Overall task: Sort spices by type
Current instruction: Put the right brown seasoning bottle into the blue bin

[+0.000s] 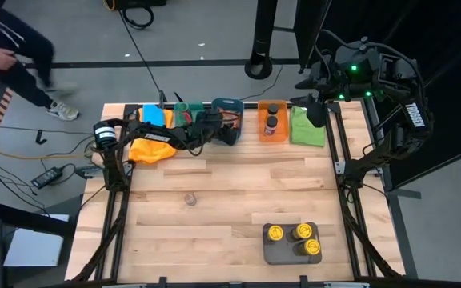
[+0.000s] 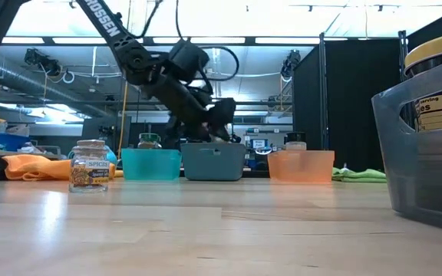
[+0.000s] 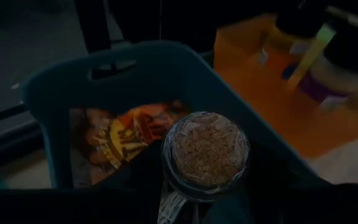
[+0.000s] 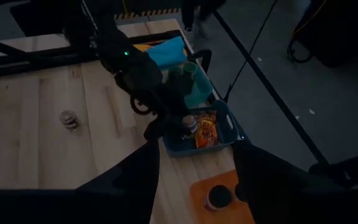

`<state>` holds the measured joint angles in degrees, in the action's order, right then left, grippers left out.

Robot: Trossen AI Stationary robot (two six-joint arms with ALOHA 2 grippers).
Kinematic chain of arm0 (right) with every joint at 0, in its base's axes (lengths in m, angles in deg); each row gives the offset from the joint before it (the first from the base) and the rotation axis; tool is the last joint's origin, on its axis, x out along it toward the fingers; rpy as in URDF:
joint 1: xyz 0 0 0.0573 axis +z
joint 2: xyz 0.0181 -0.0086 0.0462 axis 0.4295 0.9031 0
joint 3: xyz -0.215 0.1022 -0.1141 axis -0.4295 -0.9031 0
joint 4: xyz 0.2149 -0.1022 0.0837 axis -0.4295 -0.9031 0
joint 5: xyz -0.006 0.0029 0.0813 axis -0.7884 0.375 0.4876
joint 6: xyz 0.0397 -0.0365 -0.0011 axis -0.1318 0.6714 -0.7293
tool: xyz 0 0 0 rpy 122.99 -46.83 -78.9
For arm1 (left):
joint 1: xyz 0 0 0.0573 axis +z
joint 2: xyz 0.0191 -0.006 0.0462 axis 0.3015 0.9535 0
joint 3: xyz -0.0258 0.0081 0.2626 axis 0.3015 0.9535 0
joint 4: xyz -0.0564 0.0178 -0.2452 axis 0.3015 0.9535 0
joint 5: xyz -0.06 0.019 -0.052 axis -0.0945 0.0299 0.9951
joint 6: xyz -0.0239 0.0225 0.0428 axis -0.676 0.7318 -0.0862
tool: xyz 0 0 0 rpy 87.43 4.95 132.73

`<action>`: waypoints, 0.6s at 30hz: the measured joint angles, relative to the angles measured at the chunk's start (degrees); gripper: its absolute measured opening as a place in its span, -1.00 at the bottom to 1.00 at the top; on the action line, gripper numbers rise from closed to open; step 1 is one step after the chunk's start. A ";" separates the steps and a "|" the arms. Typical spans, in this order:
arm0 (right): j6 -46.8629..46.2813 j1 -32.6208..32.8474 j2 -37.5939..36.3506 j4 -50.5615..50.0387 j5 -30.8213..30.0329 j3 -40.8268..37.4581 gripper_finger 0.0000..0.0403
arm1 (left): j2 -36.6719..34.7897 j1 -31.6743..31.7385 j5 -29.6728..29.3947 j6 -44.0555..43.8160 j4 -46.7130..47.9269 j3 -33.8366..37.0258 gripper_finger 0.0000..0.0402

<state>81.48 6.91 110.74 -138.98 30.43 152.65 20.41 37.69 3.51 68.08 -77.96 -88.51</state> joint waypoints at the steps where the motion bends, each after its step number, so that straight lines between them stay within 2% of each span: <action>1: 0.00 0.01 0.00 0.00 0.02 0.00 0.06 | 0.81 0.00 0.20 0.07 0.63 -0.75 -0.14; 7: 0.07 0.02 0.00 -0.02 0.01 0.00 0.05 | 3.33 0.02 0.60 -0.62 3.24 -3.58 -0.14; 13: 0.12 0.00 -0.01 -0.02 0.02 0.00 0.05 | 4.28 1.45 0.96 -9.41 6.51 -3.77 -0.14; 18: 0.15 0.00 0.00 0.02 0.02 0.00 0.04 | 4.87 1.99 3.67 -10.18 7.31 -3.75 -0.14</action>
<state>81.63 6.91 110.74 -138.96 30.45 152.65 25.28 39.68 7.18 57.90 -70.65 -92.27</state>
